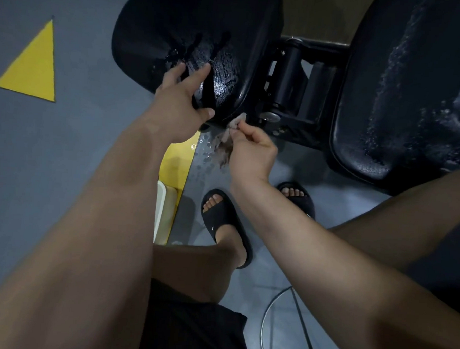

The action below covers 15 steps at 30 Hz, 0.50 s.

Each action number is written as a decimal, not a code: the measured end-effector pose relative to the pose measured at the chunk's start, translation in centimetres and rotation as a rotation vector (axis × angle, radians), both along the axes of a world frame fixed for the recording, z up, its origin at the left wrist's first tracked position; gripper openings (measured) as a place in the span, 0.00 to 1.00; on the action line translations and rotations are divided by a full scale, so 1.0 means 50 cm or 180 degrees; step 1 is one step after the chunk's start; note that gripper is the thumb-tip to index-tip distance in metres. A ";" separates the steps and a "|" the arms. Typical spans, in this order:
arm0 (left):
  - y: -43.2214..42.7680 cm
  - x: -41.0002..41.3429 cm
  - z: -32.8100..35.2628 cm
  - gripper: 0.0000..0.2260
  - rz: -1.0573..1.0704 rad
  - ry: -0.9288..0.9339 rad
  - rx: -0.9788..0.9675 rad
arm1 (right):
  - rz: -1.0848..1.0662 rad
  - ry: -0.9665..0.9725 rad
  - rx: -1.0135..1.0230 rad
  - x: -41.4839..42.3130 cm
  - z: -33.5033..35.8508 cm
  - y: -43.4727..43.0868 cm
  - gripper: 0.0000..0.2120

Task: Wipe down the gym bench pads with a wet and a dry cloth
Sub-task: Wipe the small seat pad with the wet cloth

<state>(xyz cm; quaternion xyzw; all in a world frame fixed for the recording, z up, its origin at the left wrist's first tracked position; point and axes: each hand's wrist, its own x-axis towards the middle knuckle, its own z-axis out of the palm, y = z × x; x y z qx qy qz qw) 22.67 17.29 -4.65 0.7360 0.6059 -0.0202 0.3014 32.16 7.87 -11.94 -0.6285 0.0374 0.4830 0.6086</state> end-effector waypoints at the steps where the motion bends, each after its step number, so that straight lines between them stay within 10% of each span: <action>1: 0.000 -0.001 0.000 0.35 0.0005 -0.0011 -0.0001 | -0.0114 -0.0004 -0.0101 0.007 0.000 0.003 0.04; 11: 0.001 0.005 -0.002 0.35 0.0042 0.0027 0.0020 | 0.0981 -0.0040 0.0090 -0.037 -0.015 -0.020 0.09; 15: -0.001 0.003 -0.001 0.35 0.0015 -0.0011 0.0046 | 0.0126 -0.0578 -0.0304 -0.015 -0.026 -0.006 0.11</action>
